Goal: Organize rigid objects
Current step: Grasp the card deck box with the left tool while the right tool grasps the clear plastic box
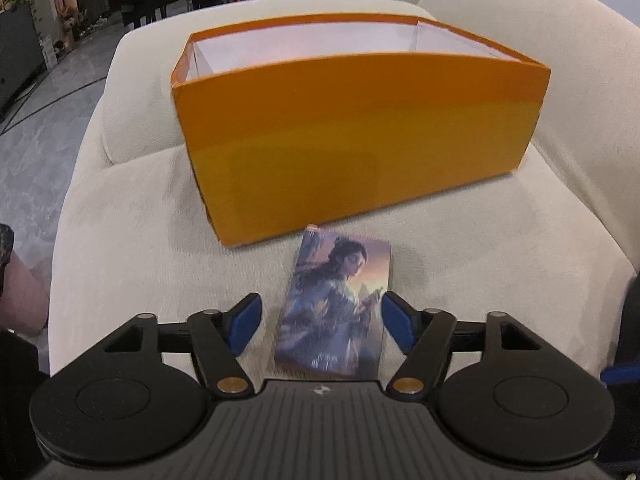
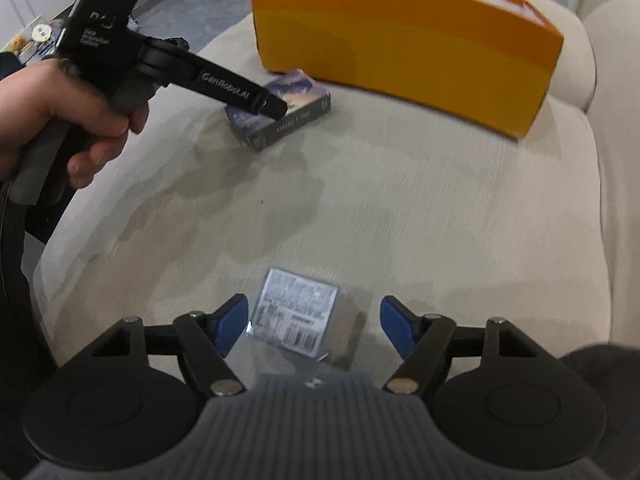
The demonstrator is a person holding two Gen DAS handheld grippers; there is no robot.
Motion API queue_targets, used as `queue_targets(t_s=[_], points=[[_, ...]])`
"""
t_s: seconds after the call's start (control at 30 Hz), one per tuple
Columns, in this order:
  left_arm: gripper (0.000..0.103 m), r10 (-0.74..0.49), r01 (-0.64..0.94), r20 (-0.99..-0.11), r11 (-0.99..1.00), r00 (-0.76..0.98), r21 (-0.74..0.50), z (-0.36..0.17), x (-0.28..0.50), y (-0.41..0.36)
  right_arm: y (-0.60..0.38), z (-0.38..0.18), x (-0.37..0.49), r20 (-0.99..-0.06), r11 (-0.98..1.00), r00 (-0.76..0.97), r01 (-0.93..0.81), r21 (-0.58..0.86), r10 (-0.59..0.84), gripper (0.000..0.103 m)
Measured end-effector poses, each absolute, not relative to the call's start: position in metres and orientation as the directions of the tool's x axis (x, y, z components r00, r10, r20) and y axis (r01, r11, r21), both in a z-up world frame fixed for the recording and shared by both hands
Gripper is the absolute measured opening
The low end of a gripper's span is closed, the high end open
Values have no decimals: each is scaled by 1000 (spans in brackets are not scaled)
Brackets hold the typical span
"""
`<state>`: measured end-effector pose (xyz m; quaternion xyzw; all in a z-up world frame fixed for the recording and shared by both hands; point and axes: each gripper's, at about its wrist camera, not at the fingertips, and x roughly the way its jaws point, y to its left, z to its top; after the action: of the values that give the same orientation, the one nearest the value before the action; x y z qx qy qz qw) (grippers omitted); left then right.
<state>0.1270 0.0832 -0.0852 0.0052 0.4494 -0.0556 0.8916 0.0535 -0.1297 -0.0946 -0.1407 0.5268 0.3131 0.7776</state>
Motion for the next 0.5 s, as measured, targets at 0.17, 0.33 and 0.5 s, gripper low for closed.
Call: queue_targets(t_s=[0.17,0.33,0.5], points=[[83,-104,119,-812,992,575,-43,-91,131,77,-126,-101,49,-912,791,237,-596,136,336,72],[83,-84,139,-827,990,556,-8,-104,132,69,-116,-108,46,-919,795,234,-594,124,318,72],[70,-91,127,-822,992,562,-22,-105,127,73,-110,-113,47,-925,796,237,-597,102,296,57]])
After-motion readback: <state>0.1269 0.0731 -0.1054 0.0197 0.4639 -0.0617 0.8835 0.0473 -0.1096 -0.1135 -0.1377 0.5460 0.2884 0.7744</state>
